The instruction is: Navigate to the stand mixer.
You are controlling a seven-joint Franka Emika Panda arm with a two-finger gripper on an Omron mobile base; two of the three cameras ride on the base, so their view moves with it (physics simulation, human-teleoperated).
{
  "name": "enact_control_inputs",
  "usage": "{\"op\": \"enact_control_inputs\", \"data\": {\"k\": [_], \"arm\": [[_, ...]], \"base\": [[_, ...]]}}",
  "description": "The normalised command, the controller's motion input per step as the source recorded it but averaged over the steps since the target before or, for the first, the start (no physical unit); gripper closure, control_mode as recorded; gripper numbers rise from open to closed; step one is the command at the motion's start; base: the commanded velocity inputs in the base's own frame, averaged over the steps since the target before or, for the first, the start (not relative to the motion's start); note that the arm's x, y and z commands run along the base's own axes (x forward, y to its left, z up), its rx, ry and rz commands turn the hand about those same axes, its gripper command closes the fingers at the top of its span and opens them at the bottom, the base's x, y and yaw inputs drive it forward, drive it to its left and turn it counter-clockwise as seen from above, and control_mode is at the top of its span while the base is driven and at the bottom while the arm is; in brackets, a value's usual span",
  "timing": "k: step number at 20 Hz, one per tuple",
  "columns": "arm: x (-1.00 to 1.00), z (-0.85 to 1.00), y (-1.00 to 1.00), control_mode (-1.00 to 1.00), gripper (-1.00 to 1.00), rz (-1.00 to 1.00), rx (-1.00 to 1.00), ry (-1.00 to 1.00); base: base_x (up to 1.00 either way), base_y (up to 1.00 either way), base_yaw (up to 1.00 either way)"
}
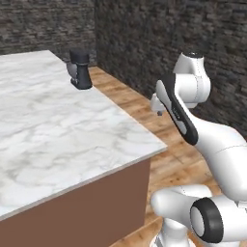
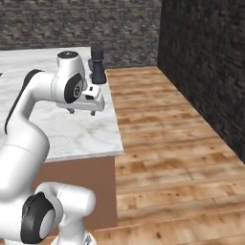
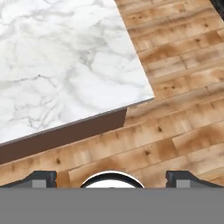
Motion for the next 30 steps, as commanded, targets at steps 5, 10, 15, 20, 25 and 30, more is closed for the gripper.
{"op": "enact_control_inputs", "data": {"k": [5,10,15,20,25,30], "arm": [[0.0,0.0,0.0,1.0,-1.0,0.0,0.0,0.0],[0.0,0.0,0.0,1.0,-1.0,0.0,0.0,0.0],[0.0,0.0,0.0,1.0,-1.0,0.0,0.0,0.0],[0.0,0.0,0.0,1.0,-1.0,0.0,0.0,0.0],[0.0,0.0,0.0,1.0,-1.0,0.0,0.0,0.0],[0.0,0.0,0.0,1.0,-1.0,0.0,0.0,0.0]], "base": [[0.73,-1.0,0.3],[0.78,-1.0,0.34],[0.78,-0.89,0.41],[0.76,-0.8,0.47],[0.74,-0.79,0.48],[0.72,-0.79,0.49]]}}
